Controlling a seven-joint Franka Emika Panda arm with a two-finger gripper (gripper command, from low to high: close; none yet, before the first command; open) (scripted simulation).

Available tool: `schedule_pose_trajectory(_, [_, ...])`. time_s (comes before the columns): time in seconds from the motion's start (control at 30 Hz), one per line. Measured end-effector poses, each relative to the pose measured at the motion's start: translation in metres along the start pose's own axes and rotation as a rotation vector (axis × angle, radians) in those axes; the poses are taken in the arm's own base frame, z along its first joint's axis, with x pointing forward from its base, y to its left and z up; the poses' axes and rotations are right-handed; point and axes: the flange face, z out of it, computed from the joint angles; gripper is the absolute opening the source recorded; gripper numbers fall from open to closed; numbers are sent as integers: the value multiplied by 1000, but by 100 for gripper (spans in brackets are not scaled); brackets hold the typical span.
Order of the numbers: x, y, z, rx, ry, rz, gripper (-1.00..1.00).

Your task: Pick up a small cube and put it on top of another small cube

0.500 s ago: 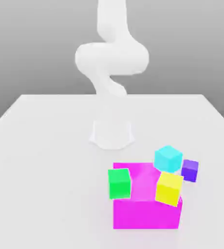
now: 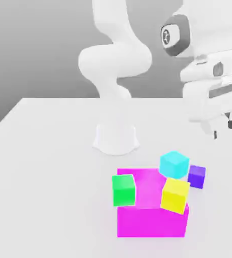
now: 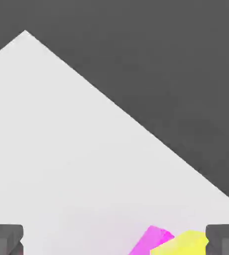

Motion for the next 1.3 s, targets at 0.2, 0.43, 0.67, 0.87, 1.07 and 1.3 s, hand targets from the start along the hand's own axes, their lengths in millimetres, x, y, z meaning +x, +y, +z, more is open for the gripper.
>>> schedule_pose_trajectory(0.2, [-114, -19, 92, -71, -178, -301, 0])
schedule_pose_trajectory(0.43, [-135, -10, 152, -80, -202, -328, 0])
schedule_pose_trajectory(0.67, [-139, -8, 164, -81, -203, -328, -100])
schedule_pose_trajectory(0.87, [-132, -12, 135, -82, -202, -329, -100])
schedule_pose_trajectory(1.07, [-91, -7, 91, -88, -199, -278, -100])
schedule_pose_trajectory(1.3, [29, 46, 25, -100, -193, -128, -100])
